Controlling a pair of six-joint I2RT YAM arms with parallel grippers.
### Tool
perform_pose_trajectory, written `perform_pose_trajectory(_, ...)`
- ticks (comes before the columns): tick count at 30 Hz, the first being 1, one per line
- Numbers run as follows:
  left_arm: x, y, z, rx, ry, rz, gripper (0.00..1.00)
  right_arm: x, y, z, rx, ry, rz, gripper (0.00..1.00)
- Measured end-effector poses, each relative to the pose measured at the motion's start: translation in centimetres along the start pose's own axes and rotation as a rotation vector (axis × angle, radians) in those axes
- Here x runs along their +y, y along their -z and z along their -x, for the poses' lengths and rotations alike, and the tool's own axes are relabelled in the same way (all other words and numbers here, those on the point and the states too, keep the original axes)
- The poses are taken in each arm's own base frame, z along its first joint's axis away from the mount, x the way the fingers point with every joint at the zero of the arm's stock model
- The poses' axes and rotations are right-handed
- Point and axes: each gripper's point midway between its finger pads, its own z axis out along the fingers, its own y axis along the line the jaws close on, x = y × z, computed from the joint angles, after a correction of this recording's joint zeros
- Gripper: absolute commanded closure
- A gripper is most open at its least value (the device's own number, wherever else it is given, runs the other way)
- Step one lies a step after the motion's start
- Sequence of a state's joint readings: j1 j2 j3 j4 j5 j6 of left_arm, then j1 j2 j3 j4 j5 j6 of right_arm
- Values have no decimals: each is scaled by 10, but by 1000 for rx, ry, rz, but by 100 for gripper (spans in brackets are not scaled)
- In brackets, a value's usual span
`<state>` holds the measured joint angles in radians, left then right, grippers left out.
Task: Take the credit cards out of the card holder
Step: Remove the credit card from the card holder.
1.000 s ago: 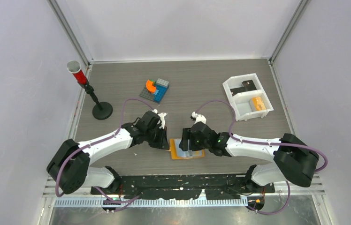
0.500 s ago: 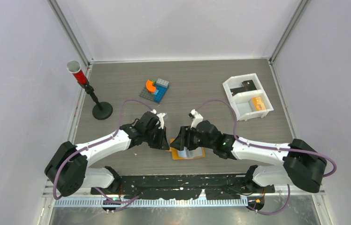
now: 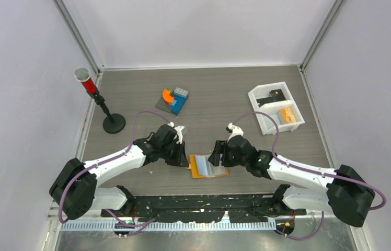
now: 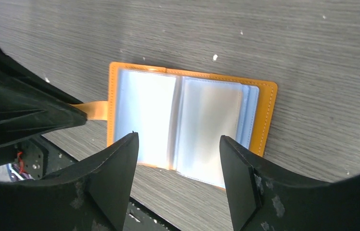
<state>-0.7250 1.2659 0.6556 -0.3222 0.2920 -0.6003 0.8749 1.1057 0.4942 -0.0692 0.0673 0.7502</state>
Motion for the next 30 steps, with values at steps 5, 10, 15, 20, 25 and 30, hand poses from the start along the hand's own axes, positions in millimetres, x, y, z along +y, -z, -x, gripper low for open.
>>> perform_pose_trajectory(5, 2, -1, -3, 5, 4, 3, 95, -11, -9, -15, 50, 4, -35, 31)
perform_pose_trajectory(10, 4, -2, -6, 12, 6, 7, 95, -21, -17, -26, 89, 8, -72, 32)
perform_pose_trajectory(15, 4, -2, -6, 13, 7, 7, 95, -22, -20, -25, 85, 19, -76, 34)
perform_pose_trajectory(20, 4, -2, -6, 13, 6, 7, 95, -19, -24, -23, 77, 18, -60, 37)
perform_pose_trajectory(25, 4, -2, -6, 13, 7, 8, 95, -15, -25, -24, 82, 17, -41, 39)
perform_pose_trajectory(30, 4, -2, -7, 14, 7, 7, 95, -13, -25, -25, 90, 17, -31, 42)
